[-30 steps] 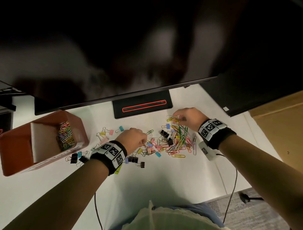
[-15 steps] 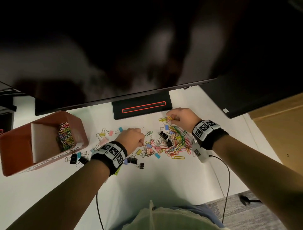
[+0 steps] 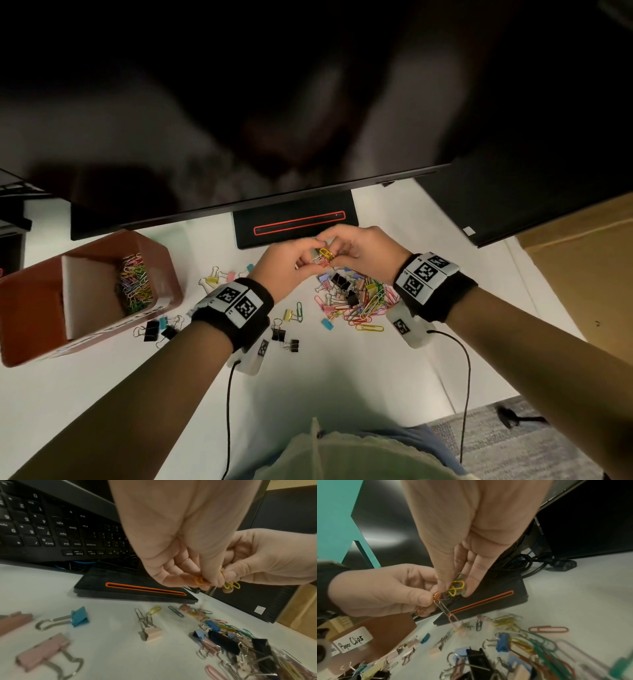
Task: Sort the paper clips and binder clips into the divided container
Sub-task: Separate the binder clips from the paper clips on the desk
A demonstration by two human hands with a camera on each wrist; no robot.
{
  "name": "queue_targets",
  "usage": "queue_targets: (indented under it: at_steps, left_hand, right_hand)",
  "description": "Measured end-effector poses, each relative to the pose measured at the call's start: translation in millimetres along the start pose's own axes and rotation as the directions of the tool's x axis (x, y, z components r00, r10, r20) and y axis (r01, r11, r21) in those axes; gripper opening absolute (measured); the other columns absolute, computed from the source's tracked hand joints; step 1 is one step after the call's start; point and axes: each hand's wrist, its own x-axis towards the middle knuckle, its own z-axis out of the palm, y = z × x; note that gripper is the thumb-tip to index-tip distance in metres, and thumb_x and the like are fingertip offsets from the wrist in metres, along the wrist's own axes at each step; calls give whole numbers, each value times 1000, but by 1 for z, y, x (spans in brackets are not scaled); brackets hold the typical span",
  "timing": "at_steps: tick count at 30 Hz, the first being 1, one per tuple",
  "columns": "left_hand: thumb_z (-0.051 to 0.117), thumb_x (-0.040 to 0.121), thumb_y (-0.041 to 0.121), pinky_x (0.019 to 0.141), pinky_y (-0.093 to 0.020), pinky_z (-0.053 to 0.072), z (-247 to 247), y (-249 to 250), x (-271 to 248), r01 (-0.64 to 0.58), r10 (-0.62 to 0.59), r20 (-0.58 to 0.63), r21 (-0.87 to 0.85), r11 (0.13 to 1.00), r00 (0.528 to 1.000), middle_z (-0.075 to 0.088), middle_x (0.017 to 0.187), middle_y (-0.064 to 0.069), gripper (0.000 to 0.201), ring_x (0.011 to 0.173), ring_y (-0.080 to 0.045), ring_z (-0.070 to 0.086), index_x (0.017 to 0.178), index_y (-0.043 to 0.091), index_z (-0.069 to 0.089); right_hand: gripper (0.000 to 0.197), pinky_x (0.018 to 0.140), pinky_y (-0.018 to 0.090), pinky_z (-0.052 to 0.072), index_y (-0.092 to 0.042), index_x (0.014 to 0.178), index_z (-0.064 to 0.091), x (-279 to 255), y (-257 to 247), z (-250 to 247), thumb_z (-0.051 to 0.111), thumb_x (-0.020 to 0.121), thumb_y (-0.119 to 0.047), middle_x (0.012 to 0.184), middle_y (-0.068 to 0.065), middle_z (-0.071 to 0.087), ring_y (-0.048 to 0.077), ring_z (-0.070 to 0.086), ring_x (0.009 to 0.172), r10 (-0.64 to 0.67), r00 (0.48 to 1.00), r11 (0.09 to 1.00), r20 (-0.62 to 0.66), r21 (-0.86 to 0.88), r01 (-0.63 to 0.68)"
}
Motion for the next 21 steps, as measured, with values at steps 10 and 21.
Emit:
queue_targets:
  at_steps: [10, 21]
  left_hand:
    - [65, 82, 27, 70, -16, 42, -4, -12, -16, 66, -66, 9, -81, 994, 998, 64, 87, 6, 13, 82, -5, 57, 95, 22, 67]
    - [65, 84, 25, 81, -24, 45, -34, -53, -61, 170, -169, -23, 118, 978, 985, 67, 98, -4, 26, 89, -16, 59, 108, 17, 68]
  right_hand:
    - [33, 88, 25, 51, -18, 116, 60, -4, -1, 3, 66, 84, -12, 104, 5, 68, 15, 63, 90, 35, 997, 990, 70, -141, -25]
    - [18, 89, 28, 51, -17, 103, 68, -7, -3, 18, 63, 86, -16, 104, 3, 70, 19, 65, 94, 106, 987, 948, 121, -312, -64]
